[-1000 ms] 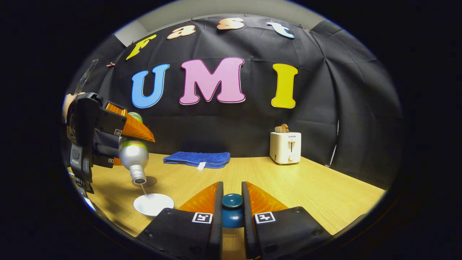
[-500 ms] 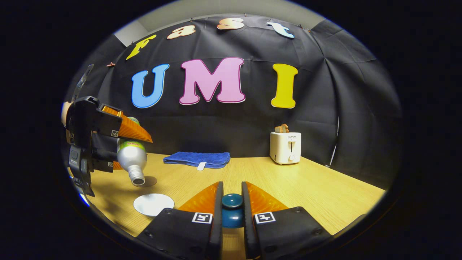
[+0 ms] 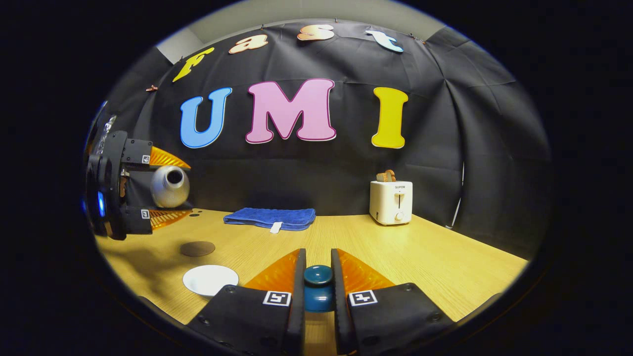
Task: Open the teacup lid with one hand, grasp the water bottle and pour water into the teacup with the other hand; after pouring, place the water bottle on the coaster and then close the teacup lid.
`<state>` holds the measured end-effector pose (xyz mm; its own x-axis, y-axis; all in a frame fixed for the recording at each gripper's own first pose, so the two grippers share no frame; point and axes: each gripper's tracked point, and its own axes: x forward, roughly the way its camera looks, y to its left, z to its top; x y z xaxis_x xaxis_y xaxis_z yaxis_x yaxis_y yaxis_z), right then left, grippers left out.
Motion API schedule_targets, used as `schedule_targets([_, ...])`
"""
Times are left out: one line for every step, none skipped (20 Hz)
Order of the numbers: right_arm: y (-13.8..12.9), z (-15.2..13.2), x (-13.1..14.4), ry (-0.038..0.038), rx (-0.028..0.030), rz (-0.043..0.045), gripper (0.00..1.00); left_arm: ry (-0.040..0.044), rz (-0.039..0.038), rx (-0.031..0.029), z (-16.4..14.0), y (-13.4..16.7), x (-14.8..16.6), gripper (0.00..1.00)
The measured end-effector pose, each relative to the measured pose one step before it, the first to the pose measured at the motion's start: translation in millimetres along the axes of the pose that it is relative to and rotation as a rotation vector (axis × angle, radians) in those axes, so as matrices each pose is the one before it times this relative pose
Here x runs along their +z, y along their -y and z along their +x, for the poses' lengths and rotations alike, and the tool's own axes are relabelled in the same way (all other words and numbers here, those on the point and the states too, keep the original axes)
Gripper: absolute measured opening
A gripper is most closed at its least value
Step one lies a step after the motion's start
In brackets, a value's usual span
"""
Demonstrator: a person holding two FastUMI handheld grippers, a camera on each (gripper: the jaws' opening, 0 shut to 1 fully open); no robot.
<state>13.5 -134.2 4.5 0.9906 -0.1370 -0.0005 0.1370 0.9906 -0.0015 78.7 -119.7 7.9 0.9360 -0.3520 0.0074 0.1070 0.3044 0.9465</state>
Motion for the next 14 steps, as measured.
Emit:
schedule_targets([-0.04,-0.18,-0.1,0.00045,-0.00003,0.00014,0.28,0.00648,-0.1048,0.03423,-2.46,-1.95,0.07,0.81])
schedule_targets([0.18,-0.03,0.06,-0.00022,0.00004,-0.00014,0.28,0.00333,-0.10429,0.03415,-0.76,-2.91,-2.23,0.8])
schedule_targets([-0.15,0.41,-0.13,0.0,-0.00013,0.00008,0.28,0.00443,-0.10868,0.02965,1.39,-2.35,-0.62,0.8])
schedule_targets([0.11,0.15,0.02,-0.0001,0.00015,0.0,0.28,0.01243,-0.11189,0.02851,1.75,-3.73,-0.78,0.8])
schedule_targets([-0.5,-0.51,-0.35,-0.00007,0.00015,-0.00007,0.28,0.01128,-0.11132,0.01533,2.69,-1.91,0.33,0.8])
schedule_targets([0.06,0.25,0.0,0.00047,0.00016,0.00005,0.28,0.00485,-0.1088,0.01212,4.39,-0.18,0.82,0.8])
schedule_targets([0.11,-0.38,0.46,-0.0002,-0.00008,0.00005,0.28,-0.00341,-0.10748,0.00864,3.88,0.02,-1.52,0.8])
schedule_targets([-0.02,-0.28,0.32,0.00055,0.00001,0.00005,0.28,-0.00113,-0.10744,0.00901,5.02,0.18,-1.6,0.8])
schedule_targets([0.08,-0.1,-0.33,0.0004,0.00012,0.00022,0.28,-0.0013,-0.11552,0.00867,4.49,1.47,-3.65,0.8])
schedule_targets([0.18,0.43,-0.32,-0.00044,-0.00008,0.00003,0.28,-0.00109,-0.08312,-0.00278,7.81,1.79,-6.79,0.8])
schedule_targets([-0.28,-0.06,0.07,0.00007,-0.00007,0.00007,0.28,-0.01079,-0.08709,-0.00022,8.7,-0.3,-9.31,0.8])
schedule_targets([-0.1,0.21,-0.07,-0.00003,0.00014,-0.00007,0.28,-0.00556,-0.06938,-0.00293,6.69,-0.75,-6.75,0.81])
schedule_targets([-0.04,-0.32,0.46,0.00005,-0.00014,0.00015,0.28,-0.00344,-0.05518,0.00805,1.9,-0.06,-4.9,0.81])
schedule_targets([0.09,0.32,0.03,-0.00019,0.00009,-0.00021,0.28,-0.0108,-0.03559,0.0224,0.67,-2.3,-6.87,0.81])
